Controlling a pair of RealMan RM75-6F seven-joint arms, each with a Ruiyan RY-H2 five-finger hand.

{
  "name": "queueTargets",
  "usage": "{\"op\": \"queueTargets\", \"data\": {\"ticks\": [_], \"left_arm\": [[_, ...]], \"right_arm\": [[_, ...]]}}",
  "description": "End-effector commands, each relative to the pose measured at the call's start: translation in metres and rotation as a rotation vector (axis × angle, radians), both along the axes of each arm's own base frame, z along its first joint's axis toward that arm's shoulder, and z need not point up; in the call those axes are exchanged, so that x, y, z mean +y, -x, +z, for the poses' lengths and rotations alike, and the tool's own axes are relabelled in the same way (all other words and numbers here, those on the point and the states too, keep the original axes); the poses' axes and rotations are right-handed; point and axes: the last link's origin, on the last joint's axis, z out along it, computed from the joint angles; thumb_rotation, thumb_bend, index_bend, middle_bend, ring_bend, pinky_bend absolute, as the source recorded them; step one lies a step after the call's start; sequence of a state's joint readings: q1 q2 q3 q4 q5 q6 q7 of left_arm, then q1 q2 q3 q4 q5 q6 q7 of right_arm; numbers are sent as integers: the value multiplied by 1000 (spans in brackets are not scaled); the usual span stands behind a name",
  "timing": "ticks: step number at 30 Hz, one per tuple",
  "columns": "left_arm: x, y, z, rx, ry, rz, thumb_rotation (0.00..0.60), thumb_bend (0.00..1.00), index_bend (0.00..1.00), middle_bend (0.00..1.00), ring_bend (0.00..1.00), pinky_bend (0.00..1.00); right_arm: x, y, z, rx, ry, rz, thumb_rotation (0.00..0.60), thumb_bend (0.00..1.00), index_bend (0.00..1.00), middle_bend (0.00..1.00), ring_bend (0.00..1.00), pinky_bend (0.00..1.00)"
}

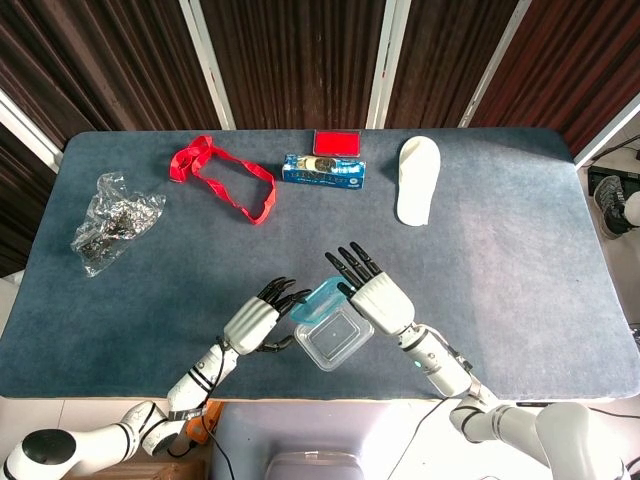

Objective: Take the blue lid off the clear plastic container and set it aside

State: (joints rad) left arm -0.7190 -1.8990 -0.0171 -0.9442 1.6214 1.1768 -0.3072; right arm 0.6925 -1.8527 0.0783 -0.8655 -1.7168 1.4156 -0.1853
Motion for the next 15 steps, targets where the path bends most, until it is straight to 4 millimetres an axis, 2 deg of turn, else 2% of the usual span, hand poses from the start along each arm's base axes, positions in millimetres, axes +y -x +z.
{"op": "queueTargets", "data": {"ticks": [1, 8, 15], "left_arm": [[2, 1, 3, -3, -12, 3, 600, 308, 0, 238, 4, 50], [5, 2, 15, -18, -43, 0, 600, 308, 0, 206, 0, 31], [0, 7, 46, -58, -99, -37, 600, 309, 0, 189, 0, 55]], "right_arm": [[-1, -2, 2, -10, 7, 0, 600, 624, 774, 178, 0, 0], [-7, -3, 15, -33, 60, -5, 600, 625, 775, 178, 0, 0], [-23, 17, 53, 12, 159, -24, 600, 625, 776, 178, 0, 0]]}}
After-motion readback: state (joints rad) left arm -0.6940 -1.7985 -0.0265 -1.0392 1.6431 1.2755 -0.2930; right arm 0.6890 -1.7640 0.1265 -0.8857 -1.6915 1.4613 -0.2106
